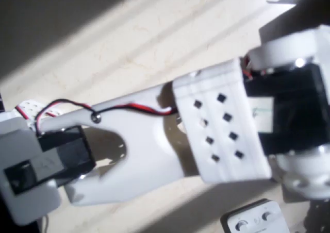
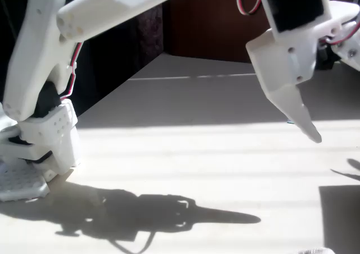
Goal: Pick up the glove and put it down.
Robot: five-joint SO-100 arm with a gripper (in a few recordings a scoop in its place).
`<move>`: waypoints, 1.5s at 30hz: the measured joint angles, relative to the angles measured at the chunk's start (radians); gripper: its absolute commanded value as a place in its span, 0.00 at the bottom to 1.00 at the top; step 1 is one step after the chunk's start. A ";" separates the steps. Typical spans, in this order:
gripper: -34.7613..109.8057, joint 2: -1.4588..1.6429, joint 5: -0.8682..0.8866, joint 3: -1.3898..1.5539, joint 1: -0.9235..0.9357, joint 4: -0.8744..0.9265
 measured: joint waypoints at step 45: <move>0.24 -0.345 0.064 0.000 0.000 -0.164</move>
